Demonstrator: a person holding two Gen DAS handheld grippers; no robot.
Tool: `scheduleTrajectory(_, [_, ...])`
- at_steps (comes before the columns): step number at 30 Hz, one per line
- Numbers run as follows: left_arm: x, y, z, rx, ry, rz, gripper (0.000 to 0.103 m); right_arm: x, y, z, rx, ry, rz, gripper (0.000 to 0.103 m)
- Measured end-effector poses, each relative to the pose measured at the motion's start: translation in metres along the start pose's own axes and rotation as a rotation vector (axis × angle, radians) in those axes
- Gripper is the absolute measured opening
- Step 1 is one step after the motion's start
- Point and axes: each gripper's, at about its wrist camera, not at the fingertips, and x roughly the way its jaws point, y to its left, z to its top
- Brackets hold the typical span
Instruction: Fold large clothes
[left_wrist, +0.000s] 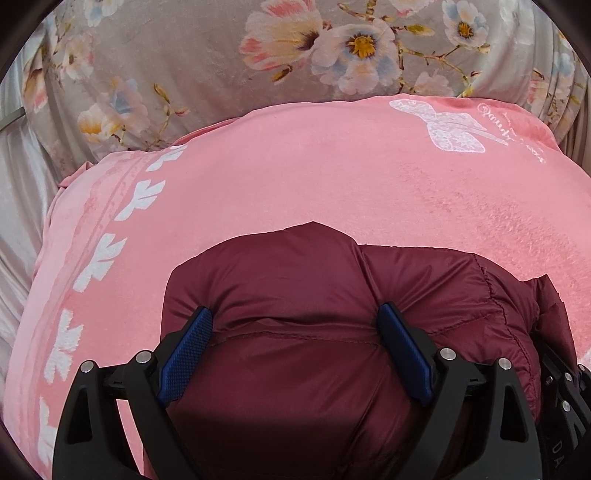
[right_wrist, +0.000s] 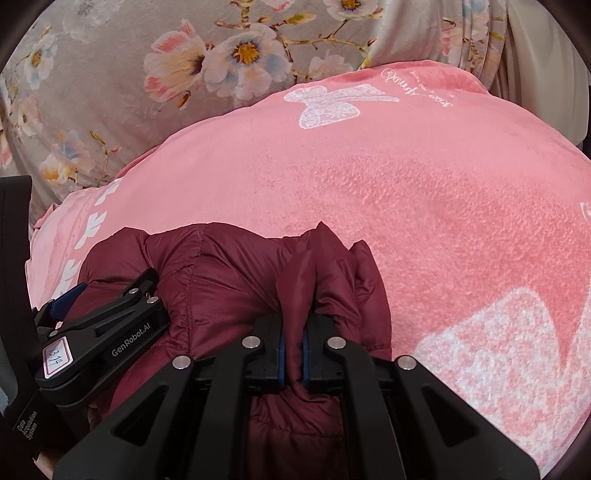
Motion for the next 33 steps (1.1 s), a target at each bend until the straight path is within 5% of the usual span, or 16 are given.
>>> scheduleTrajectory(5, [-0.003, 0.004, -0.001, -0.016, 0.014, -0.022, 0.089, 0.001, -0.005, 0.003, 0.017, 0.005, 0.034, 0.004])
scheduleTrajectory(14, [-0.089, 0.065, -0.042, -0.139, 0.098, -0.258, 0.085, -0.074, -0.034, -0.019, 0.046, 0.021, 0.145, 0.026])
scheduleTrajectory(17, [-0.108, 0.076, -0.066, -0.155, 0.124, -0.284, 0.072, -0.097, -0.03, -0.041, 0.0, 0.047, 0.149, 0.026])
scheduleTrajectory(22, [-0.123, 0.08, -0.098, -0.176, 0.156, -0.285, 0.034, -0.108, -0.022, -0.074, -0.062, 0.085, 0.12, 0.026])
scheduleTrajectory(24, [-0.122, 0.078, -0.107, -0.173, 0.174, -0.284, 0.028, -0.107, -0.02, -0.084, -0.08, 0.091, 0.097, 0.025])
scheduleTrajectory(29, [-0.135, 0.076, -0.123, -0.155, 0.147, -0.28, 0.031, -0.113, -0.024, -0.093, -0.086, 0.085, 0.087, 0.029])
scheduleTrajectory(30, [-0.136, 0.082, -0.123, -0.177, 0.152, -0.312, 0.037, -0.116, -0.026, -0.09, -0.074, 0.082, 0.095, 0.032])
scheduleTrajectory(32, [-0.136, 0.095, -0.121, -0.233, 0.163, -0.372, 0.058, -0.122, -0.035, -0.084, -0.031, 0.06, 0.109, 0.06])
scheduleTrajectory(33, [-0.136, 0.102, -0.12, -0.265, 0.163, -0.382, 0.069, -0.124, -0.04, -0.081, -0.006, 0.048, 0.111, 0.064])
